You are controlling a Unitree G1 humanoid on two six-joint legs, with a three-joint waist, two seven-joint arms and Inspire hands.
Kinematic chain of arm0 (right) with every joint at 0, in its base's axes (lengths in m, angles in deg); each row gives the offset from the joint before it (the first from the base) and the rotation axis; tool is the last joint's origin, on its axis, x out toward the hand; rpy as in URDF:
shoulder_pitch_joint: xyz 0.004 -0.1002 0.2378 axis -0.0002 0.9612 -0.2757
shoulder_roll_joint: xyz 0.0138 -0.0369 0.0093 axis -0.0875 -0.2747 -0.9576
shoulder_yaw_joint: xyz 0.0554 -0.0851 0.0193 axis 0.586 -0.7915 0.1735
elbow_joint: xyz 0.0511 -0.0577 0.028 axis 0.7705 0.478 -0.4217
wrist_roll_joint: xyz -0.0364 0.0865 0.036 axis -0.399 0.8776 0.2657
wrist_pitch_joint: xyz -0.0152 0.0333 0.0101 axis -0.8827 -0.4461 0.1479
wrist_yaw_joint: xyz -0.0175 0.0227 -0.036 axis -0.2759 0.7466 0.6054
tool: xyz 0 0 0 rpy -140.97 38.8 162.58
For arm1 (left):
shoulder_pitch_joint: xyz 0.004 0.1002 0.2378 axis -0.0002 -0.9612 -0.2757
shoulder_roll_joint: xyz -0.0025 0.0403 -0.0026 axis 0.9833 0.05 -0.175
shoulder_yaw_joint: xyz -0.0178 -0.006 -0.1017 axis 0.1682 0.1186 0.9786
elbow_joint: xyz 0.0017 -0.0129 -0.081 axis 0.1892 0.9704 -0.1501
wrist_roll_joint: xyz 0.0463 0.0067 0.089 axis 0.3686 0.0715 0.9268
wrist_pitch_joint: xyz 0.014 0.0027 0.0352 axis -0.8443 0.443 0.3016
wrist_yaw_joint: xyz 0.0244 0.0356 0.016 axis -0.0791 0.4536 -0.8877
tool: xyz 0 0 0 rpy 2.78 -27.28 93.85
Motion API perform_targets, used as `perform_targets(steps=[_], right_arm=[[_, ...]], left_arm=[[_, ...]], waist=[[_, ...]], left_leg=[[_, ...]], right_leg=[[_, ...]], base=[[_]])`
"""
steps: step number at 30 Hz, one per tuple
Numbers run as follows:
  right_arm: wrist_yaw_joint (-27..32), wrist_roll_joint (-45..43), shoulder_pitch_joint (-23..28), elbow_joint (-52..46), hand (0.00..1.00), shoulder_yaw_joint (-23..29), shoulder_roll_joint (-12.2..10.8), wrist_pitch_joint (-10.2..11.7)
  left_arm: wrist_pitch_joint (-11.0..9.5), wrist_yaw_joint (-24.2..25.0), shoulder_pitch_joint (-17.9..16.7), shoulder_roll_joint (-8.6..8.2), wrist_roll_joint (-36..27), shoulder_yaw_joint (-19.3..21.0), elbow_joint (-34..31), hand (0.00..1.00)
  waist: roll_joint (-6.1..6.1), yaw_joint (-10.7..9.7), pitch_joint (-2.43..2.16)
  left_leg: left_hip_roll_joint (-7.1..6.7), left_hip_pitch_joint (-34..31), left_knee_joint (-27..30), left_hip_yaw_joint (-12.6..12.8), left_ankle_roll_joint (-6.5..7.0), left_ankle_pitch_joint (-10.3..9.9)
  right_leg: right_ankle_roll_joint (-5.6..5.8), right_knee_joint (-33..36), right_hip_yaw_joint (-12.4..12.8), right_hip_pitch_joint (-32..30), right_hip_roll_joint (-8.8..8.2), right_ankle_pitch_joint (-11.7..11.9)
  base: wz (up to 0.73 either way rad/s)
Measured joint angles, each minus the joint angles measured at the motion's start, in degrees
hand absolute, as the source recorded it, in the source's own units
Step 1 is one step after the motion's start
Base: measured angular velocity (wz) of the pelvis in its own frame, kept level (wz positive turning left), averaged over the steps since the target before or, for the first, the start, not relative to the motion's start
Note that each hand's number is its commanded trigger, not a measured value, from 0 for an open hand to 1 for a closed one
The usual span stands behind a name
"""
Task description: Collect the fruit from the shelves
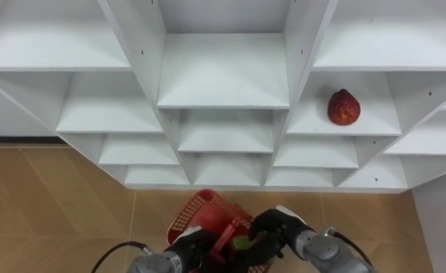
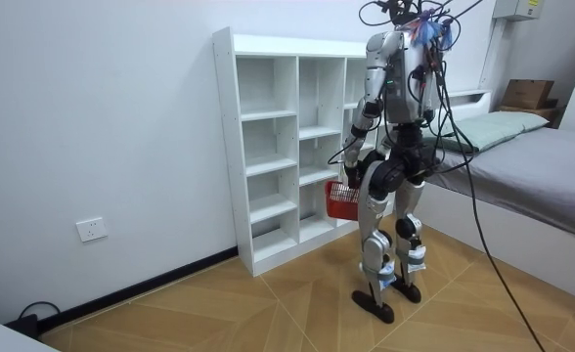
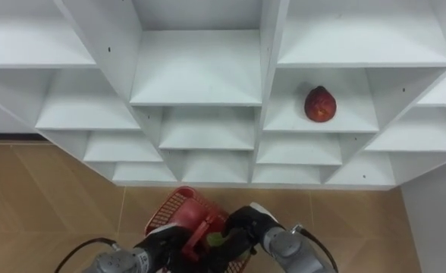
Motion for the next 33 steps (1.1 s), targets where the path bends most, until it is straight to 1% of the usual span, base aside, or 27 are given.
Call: perform_targets(steps=[1,4,6,11,22,26,33], right_arm=[[0.4,0.0,0.0,0.2,0.00,0.0,0.0,0.1],[1.1,0.9,0.0,0.6,0.00,0.0,0.0,0.2],[1.5,3.6,-0.3,1.9,0.00,0.0,0.0,0.2],[2.3,6.2,-0.3,2.3,0.00,0.0,-0.9,0.2],[3.7,6.9,-0.3,2.3,0.00,0.0,-1.1,0.2],[4.3,7.7,-0.3,3.3,0.00,0.0,-1.2,0.3],[4.8,8.7,-0.3,4.4,0.00,0.0,-1.2,0.3]], left_arm=[[-0.3,0.0,0.1,0.03,0.0,0.0,0.0,1.00],[-0.4,1.0,0.0,0.25,0.0,0.0,0.0,1.00],[-0.4,1.2,0.0,0.34,0.0,0.0,0.0,1.00],[-0.4,1.3,0.1,0.41,-0.1,0.0,0.0,1.00],[-0.4,1.8,0.1,0.57,-0.1,-0.1,0.0,1.00],[-0.4,1.8,0.0,0.61,-0.1,-1.2,0.0,1.00],[-0.4,1.8,0.0,0.71,-0.1,-1.3,0.0,1.00]], waist=[[-0.01,0.0,0.00],[-0.05,0.0,0.02],[-0.18,0.0,0.01],[-0.50,0.0,-0.04],[-0.74,-0.1,-0.02],[-0.76,-0.1,-0.01],[-0.77,-0.1,0.00]], left_leg=[[0.01,0.0,0.0,0.0,0.00,0.0],[0.03,0.0,0.0,0.0,0.00,0.0],[0.03,0.0,0.0,0.0,0.00,0.0],[0.04,0.0,0.1,0.0,0.00,0.0],[0.04,0.2,0.2,0.0,0.00,0.0],[0.04,0.3,0.2,0.0,0.00,0.0],[0.05,0.3,0.2,0.0,0.00,0.0]], right_leg=[[-0.01,0.0,0.0,0.0,0.00,0.0],[-0.04,0.0,0.0,0.0,-0.03,0.0],[-0.05,0.0,0.0,0.0,-0.04,0.0],[-0.05,0.0,0.0,0.0,-0.03,0.0],[-0.07,0.1,0.0,0.2,-0.08,0.0],[-0.08,0.1,0.0,0.3,-0.17,0.0],[-0.08,0.1,0.0,0.3,-0.17,0.0]], base=[[0.00],[0.00],[0.00],[0.00],[0.00],[0.00],[0.00]])
